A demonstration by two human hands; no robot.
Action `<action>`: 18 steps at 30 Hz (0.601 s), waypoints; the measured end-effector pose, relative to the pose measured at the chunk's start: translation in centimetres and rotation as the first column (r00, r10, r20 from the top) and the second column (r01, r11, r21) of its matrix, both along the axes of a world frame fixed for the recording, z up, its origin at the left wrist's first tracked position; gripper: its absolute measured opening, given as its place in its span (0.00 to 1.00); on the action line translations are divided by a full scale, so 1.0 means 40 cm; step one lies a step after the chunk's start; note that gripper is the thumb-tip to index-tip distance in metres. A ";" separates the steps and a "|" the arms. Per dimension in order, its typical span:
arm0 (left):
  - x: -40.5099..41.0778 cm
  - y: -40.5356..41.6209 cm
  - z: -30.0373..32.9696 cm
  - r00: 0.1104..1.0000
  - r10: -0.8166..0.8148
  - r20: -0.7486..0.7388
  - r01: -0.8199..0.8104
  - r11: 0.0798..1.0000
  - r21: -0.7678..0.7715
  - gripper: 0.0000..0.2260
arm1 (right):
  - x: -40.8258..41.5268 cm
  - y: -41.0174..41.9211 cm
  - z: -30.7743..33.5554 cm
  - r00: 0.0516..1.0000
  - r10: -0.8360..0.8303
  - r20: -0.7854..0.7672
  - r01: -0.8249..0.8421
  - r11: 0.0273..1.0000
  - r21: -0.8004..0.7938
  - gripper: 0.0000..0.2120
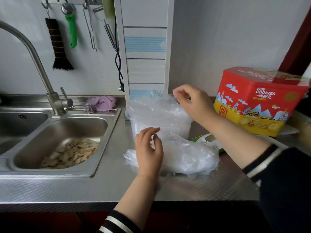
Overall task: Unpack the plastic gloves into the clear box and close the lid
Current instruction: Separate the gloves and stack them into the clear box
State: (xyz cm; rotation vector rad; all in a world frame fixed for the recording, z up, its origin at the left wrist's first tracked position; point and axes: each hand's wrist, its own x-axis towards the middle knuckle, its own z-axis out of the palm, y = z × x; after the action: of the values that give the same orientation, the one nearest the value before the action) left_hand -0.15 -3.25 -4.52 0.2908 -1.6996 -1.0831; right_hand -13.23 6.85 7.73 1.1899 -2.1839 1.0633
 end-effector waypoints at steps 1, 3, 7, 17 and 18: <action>0.000 0.000 0.001 1.000 0.000 -0.017 0.000 1.000 -0.023 0.12 | 0.041 0.023 -0.016 0.999 0.042 -0.001 -0.042 0.999 -0.028 0.13; 0.000 0.001 0.001 0.999 0.002 -0.050 -0.006 0.997 -0.078 0.12 | 0.118 0.060 -0.055 0.997 0.069 -0.036 -0.067 0.996 0.060 0.18; 0.005 0.008 -0.003 0.988 0.011 -0.151 -0.035 0.987 -0.158 0.14 | 0.165 0.103 -0.121 0.987 -0.082 0.140 0.017 0.911 0.411 0.22; 0.014 0.019 0.005 0.958 0.031 -0.285 -0.044 0.998 -0.040 0.15 | 0.113 0.118 0.001 0.952 -0.006 0.305 -0.043 0.987 0.153 0.04; 0.011 0.015 0.002 0.958 0.050 -0.283 -0.060 0.998 -0.026 0.15 | 0.101 0.112 0.032 0.956 -0.004 0.292 -0.032 0.992 0.121 0.05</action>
State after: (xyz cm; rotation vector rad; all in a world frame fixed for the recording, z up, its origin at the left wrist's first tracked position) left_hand 0.30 -2.64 -4.44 0.1516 -1.4445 -1.0023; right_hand -9.20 11.31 9.01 1.1638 -2.5023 1.1888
